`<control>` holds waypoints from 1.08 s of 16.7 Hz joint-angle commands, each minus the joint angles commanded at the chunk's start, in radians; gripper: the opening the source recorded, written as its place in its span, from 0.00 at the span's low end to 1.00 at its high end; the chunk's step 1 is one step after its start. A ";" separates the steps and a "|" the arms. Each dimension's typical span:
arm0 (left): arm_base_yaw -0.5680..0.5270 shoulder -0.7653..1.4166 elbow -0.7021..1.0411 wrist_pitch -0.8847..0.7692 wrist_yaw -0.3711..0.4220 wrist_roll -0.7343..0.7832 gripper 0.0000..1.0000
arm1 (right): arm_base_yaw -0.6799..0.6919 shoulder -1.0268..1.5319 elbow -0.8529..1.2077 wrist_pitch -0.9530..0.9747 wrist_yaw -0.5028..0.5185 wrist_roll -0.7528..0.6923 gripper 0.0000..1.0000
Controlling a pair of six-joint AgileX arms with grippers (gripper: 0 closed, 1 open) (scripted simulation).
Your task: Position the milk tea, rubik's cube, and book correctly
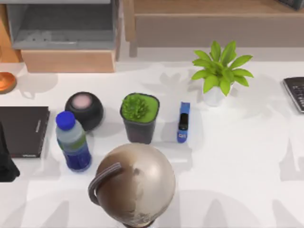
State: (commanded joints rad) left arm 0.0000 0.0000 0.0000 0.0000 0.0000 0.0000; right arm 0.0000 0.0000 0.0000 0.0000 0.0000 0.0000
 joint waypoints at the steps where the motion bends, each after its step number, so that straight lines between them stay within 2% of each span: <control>1: 0.000 0.000 0.000 0.000 0.000 0.000 1.00 | 0.000 0.000 0.000 0.000 0.000 0.000 1.00; 4: -0.015 0.064 0.061 0.036 -0.007 -0.003 1.00 | 0.000 0.000 0.000 0.000 0.000 0.000 1.00; 8: -0.056 0.297 0.257 0.141 -0.038 -0.009 1.00 | 0.000 0.000 0.000 0.000 0.000 0.000 1.00; 18: -0.184 1.343 0.919 0.471 -0.163 -0.015 1.00 | 0.000 0.000 0.000 0.000 0.000 0.000 1.00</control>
State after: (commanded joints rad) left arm -0.1844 1.3426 0.9194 0.4715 -0.1634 -0.0149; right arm 0.0000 0.0000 0.0000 0.0000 0.0000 0.0000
